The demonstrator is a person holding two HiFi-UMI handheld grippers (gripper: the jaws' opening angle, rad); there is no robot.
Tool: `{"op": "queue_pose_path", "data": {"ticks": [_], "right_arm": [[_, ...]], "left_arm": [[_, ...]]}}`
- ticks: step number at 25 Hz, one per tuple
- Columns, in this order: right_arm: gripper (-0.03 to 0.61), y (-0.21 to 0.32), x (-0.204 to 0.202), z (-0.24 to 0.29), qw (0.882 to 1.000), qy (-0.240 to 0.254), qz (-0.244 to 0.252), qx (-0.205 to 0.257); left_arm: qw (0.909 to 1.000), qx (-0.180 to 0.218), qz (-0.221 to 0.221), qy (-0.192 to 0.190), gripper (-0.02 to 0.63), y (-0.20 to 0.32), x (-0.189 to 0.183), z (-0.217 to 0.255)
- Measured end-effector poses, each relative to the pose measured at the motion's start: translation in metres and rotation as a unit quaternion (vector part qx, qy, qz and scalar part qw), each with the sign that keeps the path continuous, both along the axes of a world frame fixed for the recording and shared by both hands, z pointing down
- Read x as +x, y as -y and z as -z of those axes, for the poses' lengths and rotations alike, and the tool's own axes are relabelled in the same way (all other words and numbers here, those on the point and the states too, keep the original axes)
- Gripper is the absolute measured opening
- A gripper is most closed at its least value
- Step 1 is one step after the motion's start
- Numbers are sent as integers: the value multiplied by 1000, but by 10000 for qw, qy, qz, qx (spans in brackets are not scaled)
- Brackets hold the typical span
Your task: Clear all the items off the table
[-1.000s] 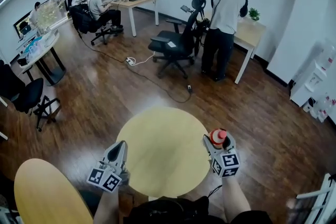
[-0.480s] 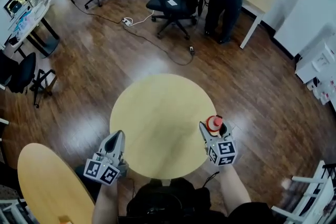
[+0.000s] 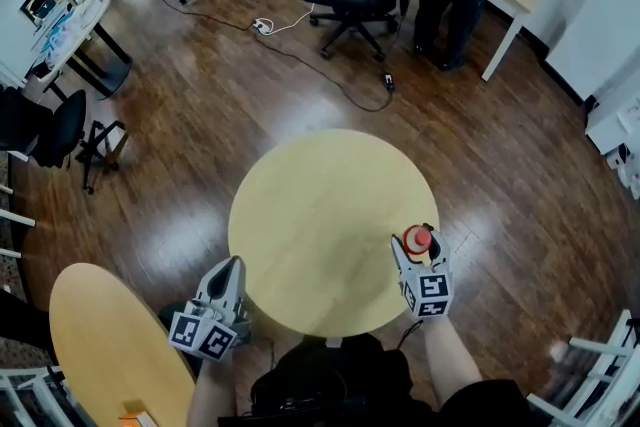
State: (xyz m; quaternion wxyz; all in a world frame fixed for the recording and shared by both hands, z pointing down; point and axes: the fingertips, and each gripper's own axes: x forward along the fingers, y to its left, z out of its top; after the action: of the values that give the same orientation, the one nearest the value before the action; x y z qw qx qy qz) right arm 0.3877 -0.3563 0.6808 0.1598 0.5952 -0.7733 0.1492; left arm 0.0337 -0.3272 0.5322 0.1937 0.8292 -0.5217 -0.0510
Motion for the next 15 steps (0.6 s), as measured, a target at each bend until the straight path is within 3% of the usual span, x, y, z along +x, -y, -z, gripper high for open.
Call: {"op": "queue_pose_path", "data": {"ticks": [6,15], "right_arm": [[342,0,-2,-4,9997,121,-101,174],[364,-16,0,2,9986,481,-231,65]], "left_arm": [[9998,-59,198,68,-9,-5,-17,-4],[9995,209,-221,55,-9,5,8,14]]}}
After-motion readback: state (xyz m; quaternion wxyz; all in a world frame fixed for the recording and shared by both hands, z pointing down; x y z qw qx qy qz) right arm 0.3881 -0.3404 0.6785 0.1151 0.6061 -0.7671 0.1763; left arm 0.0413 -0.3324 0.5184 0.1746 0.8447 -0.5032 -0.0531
